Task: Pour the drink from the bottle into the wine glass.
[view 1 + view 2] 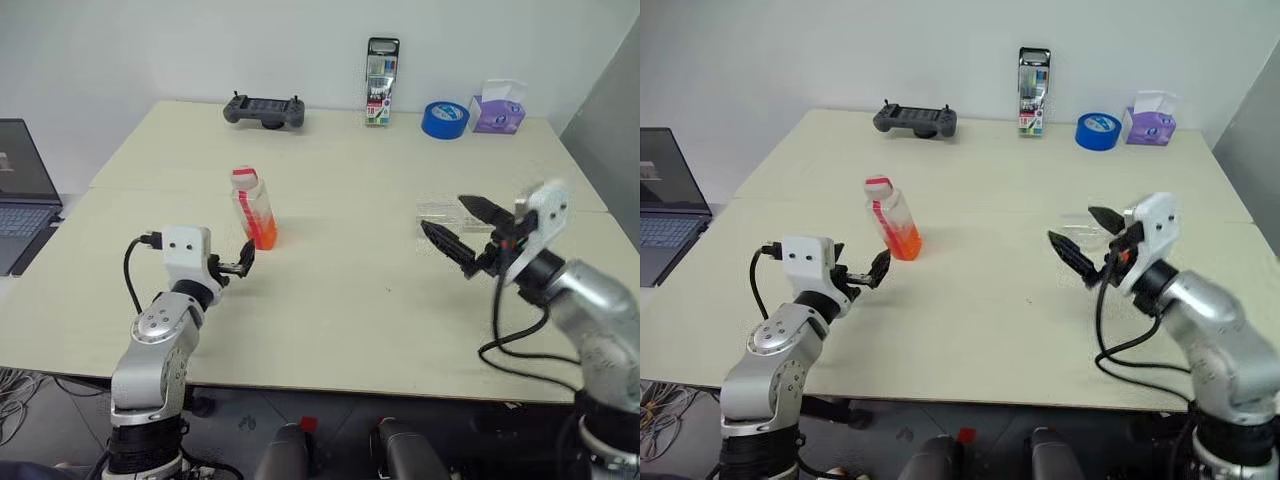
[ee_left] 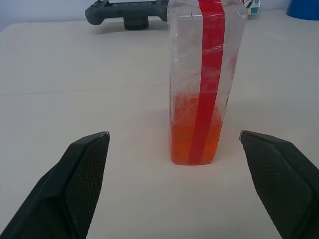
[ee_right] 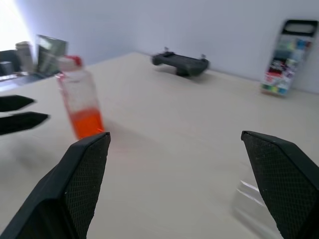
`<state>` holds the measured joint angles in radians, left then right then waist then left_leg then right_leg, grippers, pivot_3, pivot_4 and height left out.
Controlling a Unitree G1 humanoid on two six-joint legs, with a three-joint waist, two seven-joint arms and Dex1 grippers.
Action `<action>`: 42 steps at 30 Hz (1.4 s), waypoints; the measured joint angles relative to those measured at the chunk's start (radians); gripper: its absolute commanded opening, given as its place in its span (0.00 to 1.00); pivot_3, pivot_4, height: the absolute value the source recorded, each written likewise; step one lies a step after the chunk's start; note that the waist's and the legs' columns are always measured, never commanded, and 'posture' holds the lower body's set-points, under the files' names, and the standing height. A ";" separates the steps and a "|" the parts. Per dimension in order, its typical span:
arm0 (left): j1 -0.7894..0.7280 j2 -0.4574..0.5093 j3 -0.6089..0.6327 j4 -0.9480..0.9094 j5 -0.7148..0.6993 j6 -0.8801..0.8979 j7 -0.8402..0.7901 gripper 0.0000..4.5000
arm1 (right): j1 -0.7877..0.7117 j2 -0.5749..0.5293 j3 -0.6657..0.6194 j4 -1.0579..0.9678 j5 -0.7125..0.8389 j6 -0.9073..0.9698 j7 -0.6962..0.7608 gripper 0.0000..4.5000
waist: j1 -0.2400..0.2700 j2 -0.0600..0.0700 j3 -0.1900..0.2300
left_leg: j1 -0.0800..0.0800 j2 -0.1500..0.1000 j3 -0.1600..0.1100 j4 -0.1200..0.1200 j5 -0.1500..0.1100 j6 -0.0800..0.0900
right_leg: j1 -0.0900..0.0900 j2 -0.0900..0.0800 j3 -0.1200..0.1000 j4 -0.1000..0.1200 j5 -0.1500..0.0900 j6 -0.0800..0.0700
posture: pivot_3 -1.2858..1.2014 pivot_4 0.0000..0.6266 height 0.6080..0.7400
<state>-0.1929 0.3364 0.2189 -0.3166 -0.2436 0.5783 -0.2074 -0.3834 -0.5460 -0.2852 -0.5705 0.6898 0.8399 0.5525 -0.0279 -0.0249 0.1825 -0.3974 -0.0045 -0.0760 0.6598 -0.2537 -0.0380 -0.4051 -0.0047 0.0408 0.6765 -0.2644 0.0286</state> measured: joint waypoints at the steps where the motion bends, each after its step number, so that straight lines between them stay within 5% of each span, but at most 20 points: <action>1: -0.008 -0.001 -0.003 0.011 0.001 -0.001 0.000 0.99 | -0.029 -0.023 -0.011 0.009 0.033 0.018 0.015 1.00 | 0.000 0.000 0.000 | 0.000 0.000 0.000 0.000 0.000 0.000 | 0.000 0.000 0.000 0.000 0.000 0.000 | 0.52 0.24 1.00; 11: -0.119 -0.029 -0.027 0.111 0.023 -0.046 0.021 0.99 | -0.076 -0.082 0.022 0.041 0.190 0.095 0.052 1.00 | 0.002 0.000 0.000 | -0.001 0.000 0.001 0.000 0.000 0.000 | 0.000 0.000 0.000 -0.001 0.000 0.000 | 0.52 0.24 1.00; 27: -0.328 -0.048 -0.063 0.370 0.051 -0.170 0.017 0.99 | -0.110 -0.083 0.055 0.041 0.201 0.095 -0.009 1.00 | 0.002 0.000 0.000 | -0.002 0.000 0.001 0.000 0.000 0.000 | 0.000 0.000 -0.001 -0.001 0.000 0.000 | 0.52 0.24 1.00; 42: -0.362 -0.049 -0.063 0.452 0.061 -0.256 -0.022 0.99 | -0.099 -0.088 0.055 0.024 0.236 0.095 -0.060 1.00 | 0.002 0.000 0.000 | -0.002 0.000 -0.001 0.000 0.000 0.000 | -0.001 0.000 -0.001 0.000 0.000 0.000 | 0.52 0.24 1.00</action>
<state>-0.5545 0.2874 0.1557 0.1352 -0.1829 0.3221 -0.2290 -0.4828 -0.6342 -0.2302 -0.5469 0.9254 0.9348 0.4923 -0.0257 -0.0252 0.1829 -0.3991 -0.0049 -0.0767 0.6602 -0.2537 -0.0379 -0.4056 -0.0051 0.0402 0.6761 -0.2640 0.0288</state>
